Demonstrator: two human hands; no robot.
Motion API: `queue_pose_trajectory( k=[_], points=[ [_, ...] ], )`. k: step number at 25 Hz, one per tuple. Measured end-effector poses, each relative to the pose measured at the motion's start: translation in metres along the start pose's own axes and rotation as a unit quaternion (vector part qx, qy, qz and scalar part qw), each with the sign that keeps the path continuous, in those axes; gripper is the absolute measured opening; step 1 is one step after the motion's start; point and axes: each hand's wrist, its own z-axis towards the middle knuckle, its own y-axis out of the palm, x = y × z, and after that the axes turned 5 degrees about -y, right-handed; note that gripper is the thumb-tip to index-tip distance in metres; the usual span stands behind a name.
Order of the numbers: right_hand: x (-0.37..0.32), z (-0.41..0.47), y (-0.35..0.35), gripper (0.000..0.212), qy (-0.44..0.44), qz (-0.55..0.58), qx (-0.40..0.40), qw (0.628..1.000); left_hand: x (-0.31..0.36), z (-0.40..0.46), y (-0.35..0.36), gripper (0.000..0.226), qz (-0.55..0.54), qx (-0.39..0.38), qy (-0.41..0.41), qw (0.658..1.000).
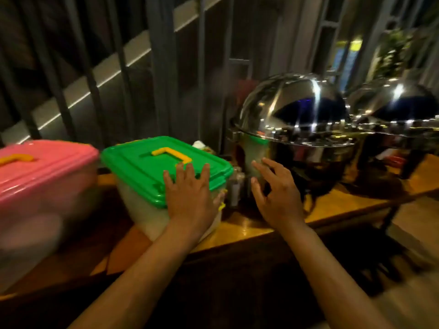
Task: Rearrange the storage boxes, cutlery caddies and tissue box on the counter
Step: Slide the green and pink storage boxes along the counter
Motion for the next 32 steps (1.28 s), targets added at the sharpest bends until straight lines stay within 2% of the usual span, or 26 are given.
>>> queue_pose_trajectory(
  k=[1, 4, 6, 8, 10, 17, 22, 29, 32],
  points=[
    [0.0, 0.014, 0.019, 0.043, -0.012, 0.034, -0.029, 0.999, -0.005, -0.001, -0.001, 0.074, 0.031, -0.02, -0.013, 0.999],
    [-0.006, 0.054, 0.062, 0.044, -0.003, 0.072, -0.163, 0.984, -0.019, -0.007, 0.0, 0.077, 0.043, 0.003, -0.036, 0.998],
    [-0.015, 0.064, 0.09, 0.041, 0.007, 0.108, -0.204, 0.973, -0.035, -0.013, -0.001, 0.08, 0.04, 0.003, -0.07, 0.997],
    [-0.015, 0.06, 0.105, 0.045, 0.01, 0.144, -0.19, 0.971, -0.045, -0.014, -0.009, 0.08, 0.033, -0.019, -0.085, 0.996],
    [-0.019, 0.051, 0.108, 0.048, 0.016, 0.15, -0.162, 0.975, -0.053, -0.014, -0.011, 0.08, 0.027, -0.023, -0.066, 0.997],
    [-0.07, 0.018, 0.104, 0.052, 0.022, 0.084, -0.103, 0.991, -0.125, -0.004, -0.014, 0.079, -0.045, -0.027, 0.014, 0.999],
    [-0.1, 0.011, 0.103, 0.051, 0.029, 0.068, -0.104, 0.992, -0.151, 0.009, -0.024, 0.085, -0.042, -0.07, 0.038, 0.996],
    [-0.102, 0.012, 0.104, 0.053, 0.042, 0.043, -0.132, 0.989, -0.154, -0.002, -0.017, 0.082, -0.063, -0.038, 0.021, 0.997],
    [-0.108, 0.014, 0.1, 0.055, 0.051, -0.015, -0.159, 0.986, -0.162, -0.021, -0.023, 0.073, -0.078, -0.019, 0.033, 0.996]
  ],
)
